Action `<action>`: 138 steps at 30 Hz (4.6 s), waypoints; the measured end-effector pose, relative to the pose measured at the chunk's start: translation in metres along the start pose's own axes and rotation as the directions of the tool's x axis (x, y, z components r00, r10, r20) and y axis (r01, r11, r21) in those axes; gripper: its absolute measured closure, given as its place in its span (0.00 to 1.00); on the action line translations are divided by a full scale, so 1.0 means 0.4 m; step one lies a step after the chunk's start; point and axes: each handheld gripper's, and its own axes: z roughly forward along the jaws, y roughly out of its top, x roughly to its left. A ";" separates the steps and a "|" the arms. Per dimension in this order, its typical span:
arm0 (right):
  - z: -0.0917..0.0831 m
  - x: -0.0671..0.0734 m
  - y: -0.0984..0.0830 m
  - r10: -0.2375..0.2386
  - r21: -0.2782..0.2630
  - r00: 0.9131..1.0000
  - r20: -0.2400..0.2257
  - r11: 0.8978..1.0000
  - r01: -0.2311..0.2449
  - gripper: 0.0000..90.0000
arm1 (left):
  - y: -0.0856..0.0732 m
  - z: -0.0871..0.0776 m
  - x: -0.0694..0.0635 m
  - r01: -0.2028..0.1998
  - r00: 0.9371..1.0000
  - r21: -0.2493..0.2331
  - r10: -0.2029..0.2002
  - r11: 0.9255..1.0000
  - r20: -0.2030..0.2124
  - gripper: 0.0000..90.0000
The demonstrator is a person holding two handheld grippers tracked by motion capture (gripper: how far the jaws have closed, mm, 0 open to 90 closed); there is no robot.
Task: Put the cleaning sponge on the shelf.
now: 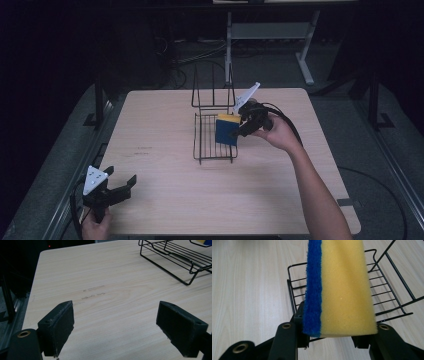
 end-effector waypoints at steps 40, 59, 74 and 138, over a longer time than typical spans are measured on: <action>0.095 -0.059 -0.018 0.080 0.035 0.997 -0.022 0.996 -0.079 0.54 | -0.001 -0.003 0.004 0.001 1.000 -0.002 -0.001 1.000 -0.001 0.16; 0.095 -0.053 -0.017 0.087 0.035 0.996 -0.034 0.996 -0.086 0.43 | -0.002 -0.004 0.002 -0.002 1.000 0.002 0.002 1.000 0.001 0.16; 0.078 -0.043 -0.022 0.096 0.024 0.995 -0.008 0.995 -0.096 0.30 | -0.002 -0.003 -0.001 -0.004 1.000 0.003 0.004 1.000 0.002 0.16; 0.011 0.005 -0.134 0.165 0.014 0.986 0.017 0.986 -0.165 0.22 | -0.004 -0.011 -0.008 -0.011 1.000 0.006 0.011 1.000 -0.002 0.16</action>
